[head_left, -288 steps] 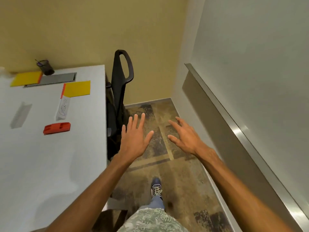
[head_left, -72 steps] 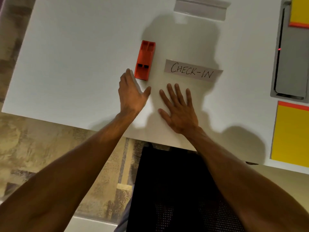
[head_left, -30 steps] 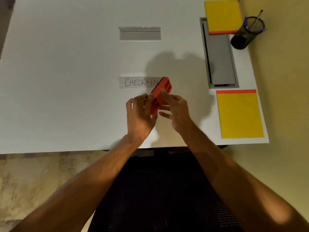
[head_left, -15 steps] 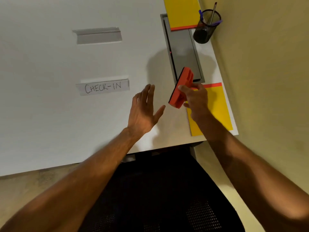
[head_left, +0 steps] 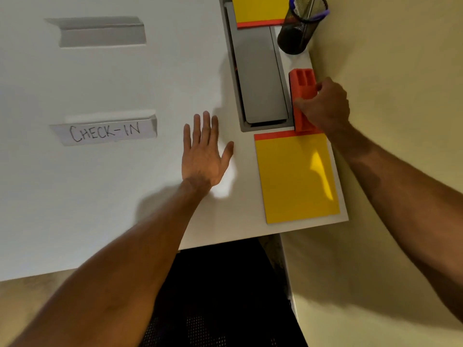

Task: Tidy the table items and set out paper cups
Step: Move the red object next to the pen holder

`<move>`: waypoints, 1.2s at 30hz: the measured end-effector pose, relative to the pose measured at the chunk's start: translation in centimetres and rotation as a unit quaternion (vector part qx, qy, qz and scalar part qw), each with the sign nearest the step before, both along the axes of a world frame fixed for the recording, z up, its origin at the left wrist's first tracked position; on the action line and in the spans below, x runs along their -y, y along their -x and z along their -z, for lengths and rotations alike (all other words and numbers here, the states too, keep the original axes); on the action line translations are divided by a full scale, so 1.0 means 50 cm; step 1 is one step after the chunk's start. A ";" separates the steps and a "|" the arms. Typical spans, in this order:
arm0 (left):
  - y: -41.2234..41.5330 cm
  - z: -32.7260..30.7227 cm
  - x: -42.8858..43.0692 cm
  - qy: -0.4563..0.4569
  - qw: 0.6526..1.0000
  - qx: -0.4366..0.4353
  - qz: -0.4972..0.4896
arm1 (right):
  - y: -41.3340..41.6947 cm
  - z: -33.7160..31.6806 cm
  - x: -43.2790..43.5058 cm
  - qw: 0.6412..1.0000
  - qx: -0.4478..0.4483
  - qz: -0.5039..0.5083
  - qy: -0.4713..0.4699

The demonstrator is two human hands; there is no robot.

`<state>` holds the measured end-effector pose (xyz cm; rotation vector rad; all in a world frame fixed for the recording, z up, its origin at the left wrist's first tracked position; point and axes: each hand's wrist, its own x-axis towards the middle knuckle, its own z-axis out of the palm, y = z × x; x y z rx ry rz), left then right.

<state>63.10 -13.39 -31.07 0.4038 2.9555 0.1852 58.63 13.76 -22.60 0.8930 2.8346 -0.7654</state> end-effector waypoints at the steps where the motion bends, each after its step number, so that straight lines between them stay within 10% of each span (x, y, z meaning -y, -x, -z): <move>1: 0.001 0.003 -0.002 0.005 1.000 -0.008 -0.002 | 0.012 0.005 -0.007 1.000 0.006 -0.009 -0.015; 36: 0.012 0.009 -0.002 0.044 0.999 0.011 0.004 | 0.021 0.008 -0.005 0.988 0.005 -0.064 -0.139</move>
